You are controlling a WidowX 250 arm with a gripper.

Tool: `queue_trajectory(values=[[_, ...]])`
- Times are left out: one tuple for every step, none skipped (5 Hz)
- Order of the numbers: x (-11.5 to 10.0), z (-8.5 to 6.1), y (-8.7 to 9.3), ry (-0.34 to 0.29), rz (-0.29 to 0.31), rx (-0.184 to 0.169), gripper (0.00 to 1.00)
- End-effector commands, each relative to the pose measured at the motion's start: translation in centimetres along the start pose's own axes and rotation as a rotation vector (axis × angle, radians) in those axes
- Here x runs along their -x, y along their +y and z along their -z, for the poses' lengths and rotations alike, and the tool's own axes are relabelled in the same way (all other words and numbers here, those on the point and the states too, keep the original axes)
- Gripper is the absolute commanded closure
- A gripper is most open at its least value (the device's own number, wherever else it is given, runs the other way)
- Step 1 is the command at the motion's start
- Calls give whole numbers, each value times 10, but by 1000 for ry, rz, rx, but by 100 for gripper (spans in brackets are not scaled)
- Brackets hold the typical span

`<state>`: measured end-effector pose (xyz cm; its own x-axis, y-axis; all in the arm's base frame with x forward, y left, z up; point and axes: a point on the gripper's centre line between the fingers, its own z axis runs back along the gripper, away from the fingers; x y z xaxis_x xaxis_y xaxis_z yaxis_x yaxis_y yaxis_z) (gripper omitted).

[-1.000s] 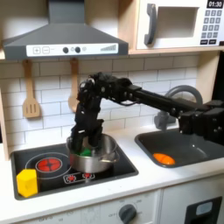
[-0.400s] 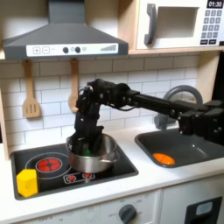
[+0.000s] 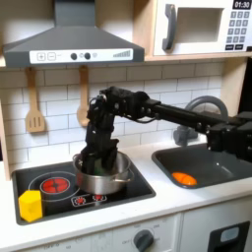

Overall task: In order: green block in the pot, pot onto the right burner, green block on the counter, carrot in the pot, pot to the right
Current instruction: 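Take the green block out of the pot and put it on the counter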

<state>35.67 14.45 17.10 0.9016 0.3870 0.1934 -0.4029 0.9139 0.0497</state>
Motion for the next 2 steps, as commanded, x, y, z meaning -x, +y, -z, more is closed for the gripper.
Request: queue_trajectory(values=[[8,-5,-7,-6,33,10,0],[10,-5,-9,-8,37,10,0]])
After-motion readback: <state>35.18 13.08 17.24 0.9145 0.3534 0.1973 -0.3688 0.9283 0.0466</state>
